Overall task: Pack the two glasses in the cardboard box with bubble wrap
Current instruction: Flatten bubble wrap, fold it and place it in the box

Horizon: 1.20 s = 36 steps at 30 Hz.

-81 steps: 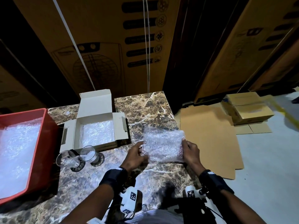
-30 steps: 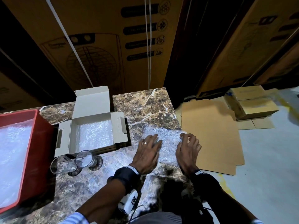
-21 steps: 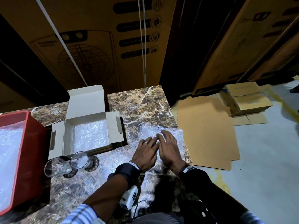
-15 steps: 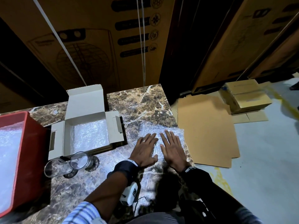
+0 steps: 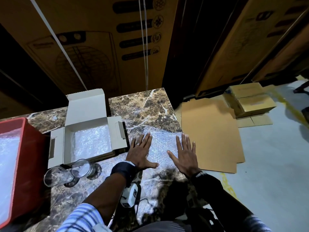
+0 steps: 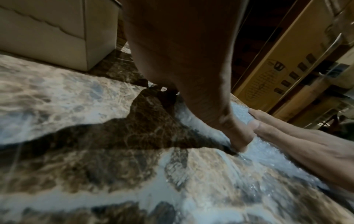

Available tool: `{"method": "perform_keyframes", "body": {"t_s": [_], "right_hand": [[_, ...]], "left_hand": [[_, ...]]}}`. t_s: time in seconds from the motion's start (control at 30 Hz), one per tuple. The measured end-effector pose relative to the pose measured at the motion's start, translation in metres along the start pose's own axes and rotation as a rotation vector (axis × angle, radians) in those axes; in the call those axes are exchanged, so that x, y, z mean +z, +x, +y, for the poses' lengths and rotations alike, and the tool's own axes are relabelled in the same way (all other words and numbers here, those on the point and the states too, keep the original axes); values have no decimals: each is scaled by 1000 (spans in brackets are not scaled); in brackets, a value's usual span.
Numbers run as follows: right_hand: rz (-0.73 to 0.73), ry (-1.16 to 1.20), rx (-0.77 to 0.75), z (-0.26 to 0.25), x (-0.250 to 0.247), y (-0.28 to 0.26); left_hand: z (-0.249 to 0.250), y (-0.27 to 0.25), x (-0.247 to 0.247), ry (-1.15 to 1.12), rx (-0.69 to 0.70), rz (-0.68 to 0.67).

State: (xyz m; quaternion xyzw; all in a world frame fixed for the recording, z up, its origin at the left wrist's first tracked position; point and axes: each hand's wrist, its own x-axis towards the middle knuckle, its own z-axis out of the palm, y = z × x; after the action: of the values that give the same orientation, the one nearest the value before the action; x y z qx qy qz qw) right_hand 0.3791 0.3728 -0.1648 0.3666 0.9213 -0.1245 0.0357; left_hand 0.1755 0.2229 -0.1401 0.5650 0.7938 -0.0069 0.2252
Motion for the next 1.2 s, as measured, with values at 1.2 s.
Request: {"method": "perform_keyframes", "body": {"t_s": [1.2], "right_hand": [[-156, 325, -370, -36, -36, -86]], "left_hand": [[-9, -88, 8, -267, 104, 264]]}}
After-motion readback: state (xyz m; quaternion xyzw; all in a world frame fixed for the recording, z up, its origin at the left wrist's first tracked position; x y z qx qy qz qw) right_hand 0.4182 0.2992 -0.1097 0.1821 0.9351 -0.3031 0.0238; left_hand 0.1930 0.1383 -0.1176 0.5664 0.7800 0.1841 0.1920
